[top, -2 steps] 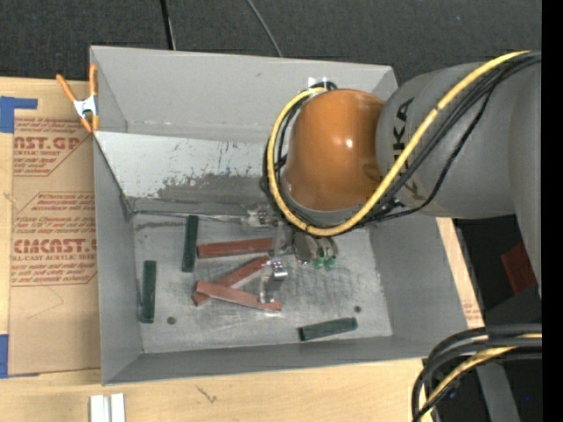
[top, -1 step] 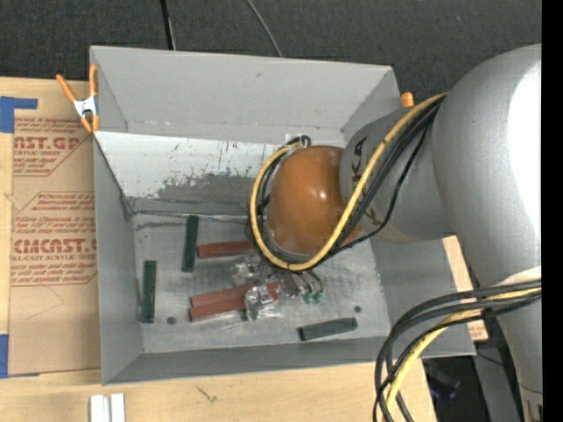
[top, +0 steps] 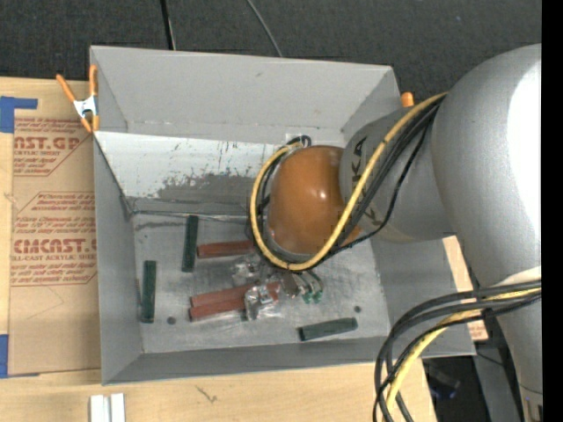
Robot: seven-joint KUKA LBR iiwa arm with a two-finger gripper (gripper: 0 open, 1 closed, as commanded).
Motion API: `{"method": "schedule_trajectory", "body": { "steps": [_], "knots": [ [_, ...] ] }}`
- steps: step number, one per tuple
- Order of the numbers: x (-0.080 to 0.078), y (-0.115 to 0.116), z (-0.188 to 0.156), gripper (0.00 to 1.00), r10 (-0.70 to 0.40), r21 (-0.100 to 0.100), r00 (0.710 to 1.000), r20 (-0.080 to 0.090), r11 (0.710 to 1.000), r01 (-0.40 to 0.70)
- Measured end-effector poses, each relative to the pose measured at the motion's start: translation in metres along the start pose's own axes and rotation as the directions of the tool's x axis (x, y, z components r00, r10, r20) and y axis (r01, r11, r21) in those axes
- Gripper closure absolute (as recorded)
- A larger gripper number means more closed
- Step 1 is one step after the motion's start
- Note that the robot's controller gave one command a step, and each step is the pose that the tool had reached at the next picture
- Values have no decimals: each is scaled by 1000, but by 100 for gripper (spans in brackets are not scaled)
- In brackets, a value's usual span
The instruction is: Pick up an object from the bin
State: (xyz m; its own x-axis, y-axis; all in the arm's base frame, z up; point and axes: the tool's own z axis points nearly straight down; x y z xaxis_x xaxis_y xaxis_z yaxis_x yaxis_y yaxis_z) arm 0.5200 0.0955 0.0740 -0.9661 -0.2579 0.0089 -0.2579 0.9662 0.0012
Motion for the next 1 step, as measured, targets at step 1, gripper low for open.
{"method": "schedule_trajectory", "body": {
  "steps": [1],
  "knots": [
    [4,2,-137,100,11,0,1000,11,1000,-11]
  ]
}}
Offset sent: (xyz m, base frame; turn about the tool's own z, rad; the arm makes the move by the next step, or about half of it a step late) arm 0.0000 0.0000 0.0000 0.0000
